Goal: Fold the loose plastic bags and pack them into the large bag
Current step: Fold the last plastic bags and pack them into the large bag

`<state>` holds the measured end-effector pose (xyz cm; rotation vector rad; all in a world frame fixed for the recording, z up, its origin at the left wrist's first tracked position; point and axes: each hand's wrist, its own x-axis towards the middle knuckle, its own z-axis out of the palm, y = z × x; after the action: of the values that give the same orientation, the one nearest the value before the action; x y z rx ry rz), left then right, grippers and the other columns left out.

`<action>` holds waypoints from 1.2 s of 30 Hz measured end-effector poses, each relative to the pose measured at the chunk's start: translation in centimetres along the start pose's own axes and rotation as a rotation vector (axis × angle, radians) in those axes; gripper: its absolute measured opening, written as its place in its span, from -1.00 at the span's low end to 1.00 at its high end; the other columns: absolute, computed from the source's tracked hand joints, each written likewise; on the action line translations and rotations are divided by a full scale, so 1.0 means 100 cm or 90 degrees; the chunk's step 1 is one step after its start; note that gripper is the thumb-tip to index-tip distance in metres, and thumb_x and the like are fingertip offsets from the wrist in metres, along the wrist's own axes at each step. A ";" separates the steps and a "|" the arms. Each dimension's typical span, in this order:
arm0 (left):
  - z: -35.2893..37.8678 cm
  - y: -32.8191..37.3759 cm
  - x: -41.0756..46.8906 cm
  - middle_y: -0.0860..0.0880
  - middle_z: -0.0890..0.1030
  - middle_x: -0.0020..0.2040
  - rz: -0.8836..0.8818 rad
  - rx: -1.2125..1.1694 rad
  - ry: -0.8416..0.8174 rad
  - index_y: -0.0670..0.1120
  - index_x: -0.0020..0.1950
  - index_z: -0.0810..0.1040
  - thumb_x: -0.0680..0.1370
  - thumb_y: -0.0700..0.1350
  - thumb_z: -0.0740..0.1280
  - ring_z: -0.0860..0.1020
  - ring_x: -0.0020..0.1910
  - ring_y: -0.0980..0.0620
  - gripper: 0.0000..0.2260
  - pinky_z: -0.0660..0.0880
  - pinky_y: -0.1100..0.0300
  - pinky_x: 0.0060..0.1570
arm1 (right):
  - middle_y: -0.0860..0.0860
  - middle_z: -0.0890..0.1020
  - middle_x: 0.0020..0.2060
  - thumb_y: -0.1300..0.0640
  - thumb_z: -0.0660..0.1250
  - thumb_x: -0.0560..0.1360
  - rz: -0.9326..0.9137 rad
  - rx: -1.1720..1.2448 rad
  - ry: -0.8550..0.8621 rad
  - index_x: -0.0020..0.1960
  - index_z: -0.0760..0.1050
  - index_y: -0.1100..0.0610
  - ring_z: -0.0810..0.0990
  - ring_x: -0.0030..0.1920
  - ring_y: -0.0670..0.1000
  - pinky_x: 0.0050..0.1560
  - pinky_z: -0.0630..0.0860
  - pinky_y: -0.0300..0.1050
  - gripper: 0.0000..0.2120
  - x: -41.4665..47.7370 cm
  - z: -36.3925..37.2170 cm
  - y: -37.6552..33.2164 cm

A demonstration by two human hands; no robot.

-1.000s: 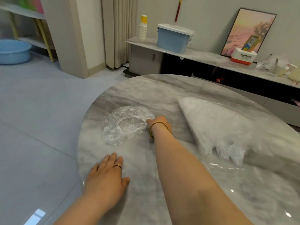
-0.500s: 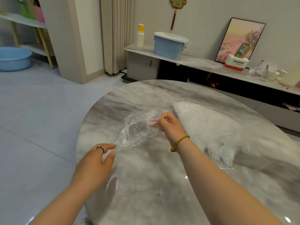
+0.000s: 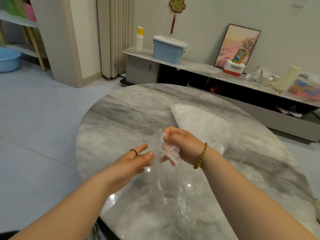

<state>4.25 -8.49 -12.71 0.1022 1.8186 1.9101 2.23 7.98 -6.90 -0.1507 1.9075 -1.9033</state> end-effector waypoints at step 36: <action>-0.017 0.030 -0.034 0.32 0.63 -0.25 0.280 0.202 0.042 0.16 -0.45 0.65 0.36 -0.46 0.38 0.53 -0.08 0.47 -0.51 0.41 0.58 -0.12 | 0.14 0.69 -0.28 0.21 0.21 0.38 -0.618 -0.860 0.422 -0.29 0.64 0.27 0.52 -0.08 0.02 -0.02 0.40 -0.15 -0.75 -0.036 -0.045 0.062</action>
<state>5.68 -11.34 -9.07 0.5972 2.2781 1.8948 5.16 13.75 -12.26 -1.0920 3.7346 -0.5663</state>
